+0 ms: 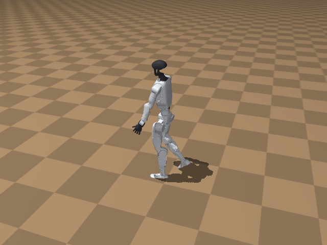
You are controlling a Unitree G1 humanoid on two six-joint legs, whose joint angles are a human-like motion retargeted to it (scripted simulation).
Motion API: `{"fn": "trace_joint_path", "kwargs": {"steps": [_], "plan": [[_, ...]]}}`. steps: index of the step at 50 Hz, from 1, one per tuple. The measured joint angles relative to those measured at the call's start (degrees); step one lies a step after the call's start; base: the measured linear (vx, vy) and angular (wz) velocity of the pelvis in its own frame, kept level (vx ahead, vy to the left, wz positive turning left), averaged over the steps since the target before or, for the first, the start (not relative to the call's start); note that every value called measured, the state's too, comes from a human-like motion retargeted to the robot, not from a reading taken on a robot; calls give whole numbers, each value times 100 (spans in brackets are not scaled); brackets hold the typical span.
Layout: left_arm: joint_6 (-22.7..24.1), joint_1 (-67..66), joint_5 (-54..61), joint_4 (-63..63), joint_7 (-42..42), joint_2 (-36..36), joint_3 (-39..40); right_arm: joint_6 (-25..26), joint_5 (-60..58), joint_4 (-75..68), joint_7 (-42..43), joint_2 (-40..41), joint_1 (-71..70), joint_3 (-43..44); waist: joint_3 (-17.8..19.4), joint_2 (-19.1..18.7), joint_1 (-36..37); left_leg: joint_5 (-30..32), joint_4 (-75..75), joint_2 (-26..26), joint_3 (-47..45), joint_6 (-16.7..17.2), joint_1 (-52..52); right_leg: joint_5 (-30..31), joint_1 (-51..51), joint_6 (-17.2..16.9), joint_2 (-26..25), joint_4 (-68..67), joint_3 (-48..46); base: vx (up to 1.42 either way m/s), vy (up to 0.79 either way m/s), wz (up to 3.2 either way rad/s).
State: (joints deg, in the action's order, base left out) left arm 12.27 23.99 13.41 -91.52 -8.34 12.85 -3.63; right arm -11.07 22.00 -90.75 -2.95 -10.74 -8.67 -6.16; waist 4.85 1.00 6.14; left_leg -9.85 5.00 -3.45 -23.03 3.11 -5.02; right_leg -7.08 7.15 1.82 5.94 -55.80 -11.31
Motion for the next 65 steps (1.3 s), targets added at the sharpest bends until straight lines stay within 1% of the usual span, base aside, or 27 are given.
{"fn": "trace_joint_path", "kwargs": {"steps": [3,5,8,10,13,17,20,22,23,25,28,30,33,35,37,40,43,45,48,50,52,55,56,58,61,63,65], "plan": [[-252,1419,-493,370,197,328,-81,379,-229,-213,-259,29,846,99,93,-32,-384,-119,0,69,321,31,-90,-486,1237,357,428,-2373,-168,41,14,109],[-318,2199,-599,606,264,538,-202,519,-329,-285,-394,38,1339,183,123,-55,-657,-154,0,104,514,39,-196,-754,1908,318,418,-3404,-28,43,8,96],[-281,3041,-571,858,342,819,-525,538,-173,-278,-535,28,1957,283,64,-150,-1007,-209,-10,49,733,24,-380,-995,2638,170,187,-4066,119,46,3,69],[-252,3459,-564,978,345,974,-704,523,-10,-282,-652,5,2238,308,4,-221,-1181,-268,-3,8,828,3,-514,-1168,2959,187,151,-4107,108,47,1,40],[-209,3838,-559,1114,210,1093,-786,519,64,-405,-837,-29,2401,244,-128,-303,-1329,-390,0,-23,882,-2,-674,-1360,3229,244,152,-3547,51,46,-1,22],[-112,3834,-344,1274,33,987,-711,508,15,-590,-917,-64,2249,204,-308,-355,-1418,-557,-43,-1,954,54,-825,-1482,3087,102,85,-1676,-37,47,-5,23],[8,3389,-72,1431,-48,721,-631,471,75,-628,-833,-118,1877,312,-372,-337,-1398,-695,-202,83,1027,116,-961,-1263,2259,-110,153,876,-405,51,-8,27],[88,2889,160,1528,-35,495,-588,488,90,-629,-666,-173,1501,461,-294,-218,-1342,-754,-294,241,1117,108,-1226,-599,1231,-419,86,3168,-617,59,-11,22],[95,2603,250,1564,-4,385,-567,544,29,-641,-547,-203,1258,563,-193,-128,-1279,-771,-333,345,1156,68,-1428,-61,663,-588,25,4222,-620,61,-14,-10],[66,1944,207,1523,-54,198,-547,613,-20,-642,-330,-247,730,679,-96,36,-1010,-703,-486,529,1104,-76,-1691,704,-65,-735,-35,5407,-465,60,-16,-66],[54,687,-212,1089,-240,-11,-609,428,605,-579,5,-260,-181,434,93,259,-444,-361,-1286,688,737,-278,-1857,847,-844,-771,9,5932,-26,58,-18,-133],[-76,-202,-520,590,-495,-105,-641,365,948,-474,157,-249,-819,272,259,550,-118,-491,-2699,778,443,-322,-1521,764,-1240,-889,266,5953,292,53,-18,-121],[-186,-1490,-598,-146,-992,-256,-749,174,1158,-211,389,-327,-1785,331,-193,664,-80,-1588,-6526,193,363,-506,750,585,-925,-827,347,5858,378,40,-8,-19],[-135,-2319,-355,-443,-1066,-349,-808,-19,1286,-18,568,-403,-2386,323,-326,687,46,-2058,-8109,-51,387,-734,1766,484,-860,-782,348,5812,474,43,-1,-31],[-53,-3111,-74,-463,-1201,-400,-818,-194,1453,127,647,-476,-2945,153,-314,742,300,-2247,-8998,-157,366,-894,2435,402,-867,-765,374,5707,664,44,0,-76],[0,-4185,187,-235,-1442,-430,-803,-379,1545,315,757,-591,-3617,-127,-273,838,705,-2354,-9451,-181,343,-952,3169,290,-871,-794,425,5504,941,43,1,-81],[-22,-4912,202,-65,-1570,-476,-981,-515,1500,486,908,-687,-4015,-256,-343,844,925,-2428,-8940,-144,415,-889,3640,232,-942,-869,410,5457,1035,43,5,-41],[-43,-5177,136,-56,-1575,-526,-1146,-595,1468,598,974,-707,-4114,-298,-442,856,987,-2365,-8103,-63,435,-824,3769,184,-991,-944,421,5469,1056,42,10,-16],[-67,-5184,16,-84,-1415,-620,-1199,-660,1403,752,967,-640,-3987,-314,-517,891,1090,-1983,-5771,117,282,-650,3322,33,-1079,-1074,462,5400,1165,45,12,-36],[34,-4964,22,-70,-1125,-677,-1034,-741,1356,862,956,-543,-3759,-272,-358,817,1249,-1549,-3523,221,24,-555,2406,-117,-1350,-1181,414,5338,1306,52,15,-84],[323,-4580,277,-50,-693,-737,-829,-932,1333,964,1049,-403,-3381,-173,-146,544,1356,-728,-1549,190,-173,-571,1415,-292,-1758,-1217,168,5281,1416,55,19,-79],[529,-3778,542,-132,-215,-806,-731,-978,1076,978,1182,-177,-2530,29,-89,223,1239,430,-197,91,-71,-353,700,-506,-2002,-1040,-159,4965,1432,48,21,-3],[513,-3423,504,-196,-133,-802,-799,-932,956,937,1176,-105,-2146,82,-87,160,1123,527,-79,89,53,-265,563,-496,-1989,-930,-215,4709,1361,43,22,70],[470,-2677,251,-291,-26,-755,-921,-838,757,812,1037,25,-1312,143,-78,10,841,555,0,54,327,-121,324,-343,-1857,-696,-331,3936,1123,40,23,119],[343,-1387,-488,-249,3,-534,-818,-563,197,519,466,156,-104,124,-207,-185,409,519,0,-40,718,-6,300,-138,-639,-405,-383,1374,698,33,20,133],[211,-514,-908,-43,128,-277,-658,-297,-443,361,189,207,512,92,-291,-218,163,485,0,-39,901,77,399,-359,424,-299,-293,-501,587,28,12,96],[80,200,-1337,327,388,37,-682,-104,-1164,365,121,190,1015,19,-255,-265,-79,427,0,-34,1029,177,349,-809,1168,-204,-181,-1942,545,28,8,70]]}}
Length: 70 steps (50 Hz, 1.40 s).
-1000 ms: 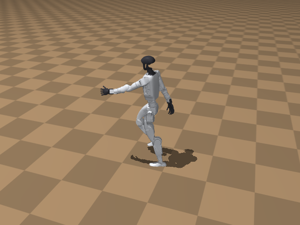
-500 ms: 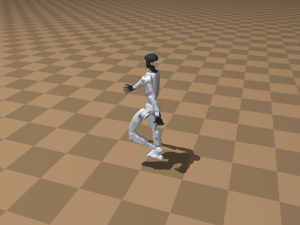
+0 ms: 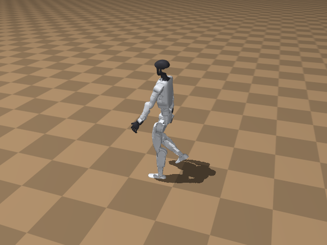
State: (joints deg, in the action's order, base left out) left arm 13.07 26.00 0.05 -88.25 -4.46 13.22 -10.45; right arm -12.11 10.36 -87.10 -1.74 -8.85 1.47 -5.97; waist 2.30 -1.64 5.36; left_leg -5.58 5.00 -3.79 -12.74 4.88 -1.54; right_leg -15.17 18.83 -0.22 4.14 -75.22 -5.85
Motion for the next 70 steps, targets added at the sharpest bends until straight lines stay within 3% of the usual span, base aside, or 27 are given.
{"fn": "trace_joint_path", "kwargs": {"steps": [5,10,15,20,24,27,32,37,55,70], "plan": [[-110,670,-1019,2267,1168,1496,-1398,-76,-1340,1596,934,-623,954,-751,-139,10,-410,-3,0,99,48,14,40,-418,1421,129,203,-1673,321,22,5,8],[75,588,-1071,5149,1720,4000,-2241,-425,-1676,4960,1514,-2465,1663,-1021,-298,-71,-597,-81,0,23,-72,-56,27,-695,1712,75,10,-833,759,19,-1,-23],[286,293,-779,7089,1775,5998,-2046,-564,-1449,7891,1387,-4070,2176,404,-260,16,-551,-210,0,75,-99,-24,-137,-611,657,-119,304,2197,731,17,-5,-7],[416,-292,-422,8232,1931,7217,-1258,-303,-1399,9761,1199,-5130,2698,2217,14,537,-301,-443,-4,520,-39,33,-494,930,-1479,-859,893,6699,408,18,-13,16],[491,-984,-672,8590,1860,7791,-347,-249,-1681,10387,901,-5832,3182,3450,-21,718,230,-525,-3,487,-231,103,-536,1331,-1981,-1419,947,7690,323,10,-20,-36],[604,-1686,-814,8659,1917,8094,483,-337,-1783,10498,888,-6371,3650,4327,-53,701,576,-503,0,250,-366,182,-554,1485,-2086,-1478,671,7967,348,4,-26,-38],[660,-2838,-814,8690,2191,8379,1806,-449,-1496,10464,1251,-6975,4517,5712,-2,788,843,-528,-36,244,-360,40,-461,1389,-1916,-1478,678,7816,391,0,-13,-2],[632,-3634,-812,8990,2182,8360,2694,-439,-1108,10462,1328,-7071,4852,6372,77,769,693,-507,-78,215,-85,-43,-365,1292,-1970,-1478,686,7760,126,1,-11,51],[642,-5291,-839,9369,2042,7948,4123,-472,-1089,10362,1239,-7463,4739,6263,62,687,410,-476,-93,116,62,-51,-336,1167,-2084,-1466,604,7818,-86,1,-4,10],[612,-5484,-678,9337,1895,7934,4320,-450,-1010,10241,1154,-7667,3930,5507,-8,732,283,-538,-105,101,65,-39,-378,1094,-2124,-1439,594,7805,-93,0,0,0]]}}
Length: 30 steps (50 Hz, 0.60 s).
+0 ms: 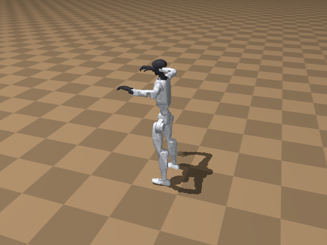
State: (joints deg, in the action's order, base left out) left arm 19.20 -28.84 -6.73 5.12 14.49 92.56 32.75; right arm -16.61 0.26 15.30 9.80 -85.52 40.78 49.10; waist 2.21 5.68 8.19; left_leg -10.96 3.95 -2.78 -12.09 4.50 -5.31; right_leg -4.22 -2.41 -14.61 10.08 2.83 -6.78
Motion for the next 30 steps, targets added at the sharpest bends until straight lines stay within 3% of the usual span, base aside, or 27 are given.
{"fn": "trace_joint_path", "kwargs": {"steps": [30], "plan": [[148,-647,252,82,171,-2,887,-113,210,96,37,100,190,276,-118,-17,-102,-160,-45,-6,-70,43,-154,-89,-131,32,1,-4,51,0,0,0]]}}
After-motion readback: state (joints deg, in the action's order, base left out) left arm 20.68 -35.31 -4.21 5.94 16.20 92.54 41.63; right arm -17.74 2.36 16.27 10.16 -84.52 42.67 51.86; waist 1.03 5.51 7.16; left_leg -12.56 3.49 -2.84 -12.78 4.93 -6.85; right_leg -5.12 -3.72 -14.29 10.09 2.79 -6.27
